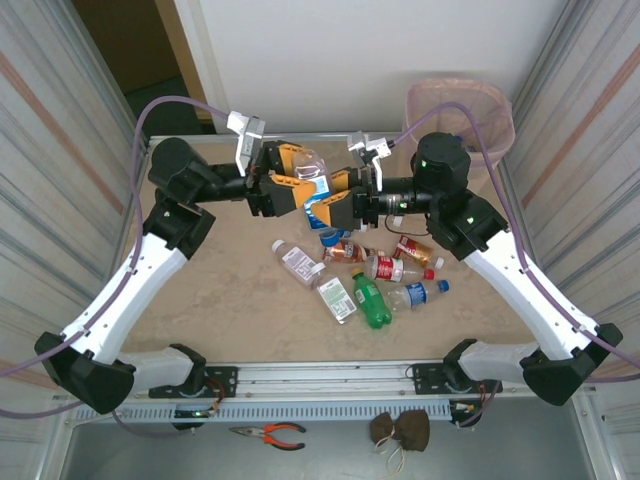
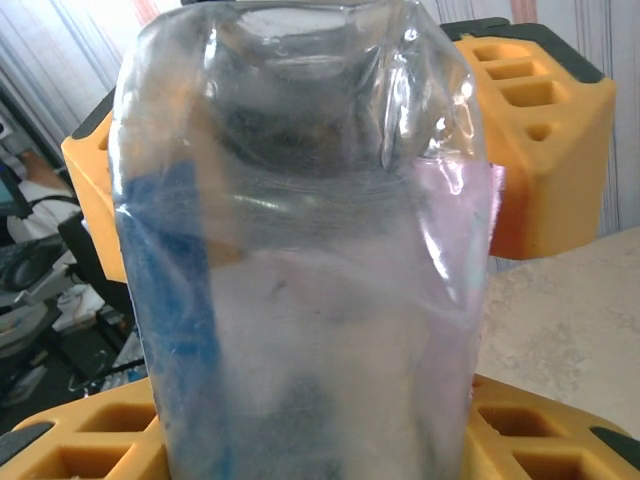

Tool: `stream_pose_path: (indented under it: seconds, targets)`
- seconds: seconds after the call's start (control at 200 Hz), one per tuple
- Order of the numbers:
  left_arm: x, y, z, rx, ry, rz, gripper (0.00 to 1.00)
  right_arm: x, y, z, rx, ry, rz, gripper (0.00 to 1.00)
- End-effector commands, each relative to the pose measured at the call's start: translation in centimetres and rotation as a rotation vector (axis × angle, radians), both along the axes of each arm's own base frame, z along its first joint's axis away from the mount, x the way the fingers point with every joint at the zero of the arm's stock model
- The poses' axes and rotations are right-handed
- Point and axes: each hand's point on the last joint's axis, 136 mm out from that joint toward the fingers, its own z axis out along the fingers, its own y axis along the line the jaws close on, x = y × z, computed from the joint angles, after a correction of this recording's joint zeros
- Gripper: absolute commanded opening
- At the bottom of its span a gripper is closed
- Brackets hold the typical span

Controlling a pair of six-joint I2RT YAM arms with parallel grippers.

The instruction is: Put the plastic bottles in the bin

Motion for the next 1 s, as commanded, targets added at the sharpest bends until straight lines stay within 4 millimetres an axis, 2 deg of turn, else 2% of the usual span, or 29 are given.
stream_pose_path:
  seconds: [0.0, 0.075, 0.165, 0.356, 0.506, 0.716, 0.822, 0.892, 0.952, 0.997]
  targets:
    - [-0.4, 0.8, 1.3, -0.016, -0.063, 0.075, 0.79, -0.5, -0.8, 1.7, 0.019, -0.065, -0.023, 0.49]
    - [0.1, 1.5, 1.2, -0.018, -0.063, 0.145, 0.85, 0.3, -1.4, 1.8, 0.016, -0.065, -0.064, 0.50]
    - [0.9, 2.6, 1.0, -0.023, -0.054, 0.228, 0.87, 1.6, -2.6, 2.0, 0.010, -0.062, -0.130, 0.51]
    - [2.0, 4.7, 0.1, -0.033, -0.026, 0.338, 0.88, 6.4, -6.4, 2.1, -0.020, -0.028, -0.342, 0.52]
    - [1.9, 4.9, -0.5, -0.027, -0.010, 0.345, 0.88, 12.0, -11.5, 1.9, -0.047, 0.053, -0.600, 0.54]
    - [2.2, 4.9, -1.3, -0.017, 0.010, 0.350, 0.87, 19.0, -20.3, 1.1, -0.021, 0.230, -0.980, 0.50]
    - [2.2, 4.9, -1.6, -0.014, 0.012, 0.349, 0.87, 22.1, -24.8, 0.1, 0.039, 0.344, -1.168, 0.45]
    - [2.2, 4.8, -1.8, -0.011, 0.011, 0.350, 0.87, 23.9, -27.1, -0.7, 0.090, 0.401, -1.258, 0.44]
    - [2.3, 4.8, -2.0, -0.011, 0.010, 0.349, 0.87, 25.5, -28.9, -1.5, 0.147, 0.458, -1.317, 0.38]
    - [2.3, 4.8, -2.1, -0.012, 0.009, 0.351, 0.87, 26.6, -30.1, -2.5, 0.209, 0.529, -1.356, 0.40]
